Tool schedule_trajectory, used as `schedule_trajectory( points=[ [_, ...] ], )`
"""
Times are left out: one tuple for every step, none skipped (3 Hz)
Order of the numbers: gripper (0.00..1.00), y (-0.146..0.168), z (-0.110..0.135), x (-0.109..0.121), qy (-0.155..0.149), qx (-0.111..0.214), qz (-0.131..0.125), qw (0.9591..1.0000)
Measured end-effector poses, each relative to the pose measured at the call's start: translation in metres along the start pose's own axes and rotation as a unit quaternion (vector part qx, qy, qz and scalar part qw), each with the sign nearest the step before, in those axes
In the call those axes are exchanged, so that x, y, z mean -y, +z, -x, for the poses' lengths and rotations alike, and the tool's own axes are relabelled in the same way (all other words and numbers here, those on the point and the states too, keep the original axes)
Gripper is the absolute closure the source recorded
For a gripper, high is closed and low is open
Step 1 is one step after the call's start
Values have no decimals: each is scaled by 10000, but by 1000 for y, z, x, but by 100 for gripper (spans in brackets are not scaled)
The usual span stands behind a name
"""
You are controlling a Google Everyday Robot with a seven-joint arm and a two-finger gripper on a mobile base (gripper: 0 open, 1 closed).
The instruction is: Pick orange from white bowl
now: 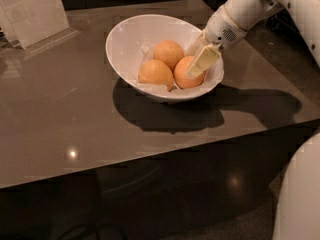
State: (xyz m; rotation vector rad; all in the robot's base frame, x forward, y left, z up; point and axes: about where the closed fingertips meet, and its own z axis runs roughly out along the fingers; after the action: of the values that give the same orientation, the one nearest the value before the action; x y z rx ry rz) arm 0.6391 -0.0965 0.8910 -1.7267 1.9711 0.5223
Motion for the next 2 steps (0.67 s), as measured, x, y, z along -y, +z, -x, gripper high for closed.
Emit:
schedule_trajectory(
  points=[
    [30,11,-6,0,77,-32,167,9998],
    [30,11,-6,0,78,-32,168,9998]
  ],
)
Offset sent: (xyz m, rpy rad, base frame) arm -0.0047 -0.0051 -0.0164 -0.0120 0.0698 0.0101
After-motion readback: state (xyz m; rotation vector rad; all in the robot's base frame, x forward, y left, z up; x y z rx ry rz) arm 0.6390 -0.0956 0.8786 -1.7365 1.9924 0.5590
